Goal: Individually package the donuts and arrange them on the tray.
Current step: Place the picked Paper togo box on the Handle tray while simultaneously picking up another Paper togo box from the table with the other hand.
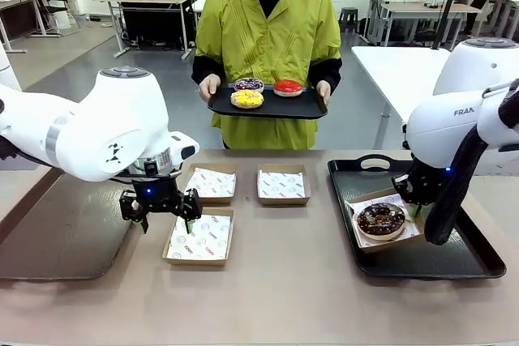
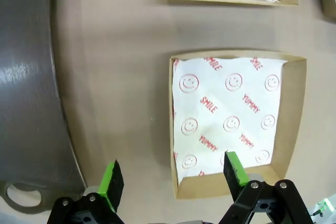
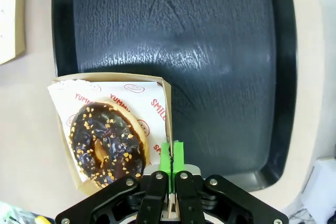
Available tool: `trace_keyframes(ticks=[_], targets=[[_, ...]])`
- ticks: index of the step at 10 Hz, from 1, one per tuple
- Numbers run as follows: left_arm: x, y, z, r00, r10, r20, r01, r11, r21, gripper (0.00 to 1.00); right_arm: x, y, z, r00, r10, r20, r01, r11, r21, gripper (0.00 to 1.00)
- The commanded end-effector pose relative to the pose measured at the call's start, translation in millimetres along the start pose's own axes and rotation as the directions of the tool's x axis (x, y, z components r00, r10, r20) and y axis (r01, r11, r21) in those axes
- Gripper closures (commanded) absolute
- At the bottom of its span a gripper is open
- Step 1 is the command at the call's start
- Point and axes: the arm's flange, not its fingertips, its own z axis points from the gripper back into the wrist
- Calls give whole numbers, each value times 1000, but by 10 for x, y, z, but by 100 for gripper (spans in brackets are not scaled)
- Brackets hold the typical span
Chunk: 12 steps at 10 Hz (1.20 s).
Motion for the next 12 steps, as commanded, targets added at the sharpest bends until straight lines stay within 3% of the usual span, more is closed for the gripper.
trace_keyframes(ticks=[1, 9, 10, 11, 12], targets=[[100, -40, -106, 999, 10, 36, -11, 1000, 1, 0, -63, 15, -171, 1000, 18, 13, -18, 1000, 21, 99], [132, -66, -166, 1000, 5, 14, -5, 1000, -1, 0, -53, 19, -269, 999, 29, -41, -29, 1000, 13, 99], [142, -68, -169, 1000, 10, 10, -10, 1000, -8, 60, -57, 15, -270, 998, 34, -53, -33, 999, 18, 39], [150, -68, -174, 1000, 12, 8, -12, 1000, -9, 60, -55, 9, -270, 998, 29, -58, -28, 999, 22, 39], [155, -69, -178, 1000, 13, 7, -13, 1000, -8, 100, -54, 2, -259, 998, 26, -58, -25, 999, 22, 0]])
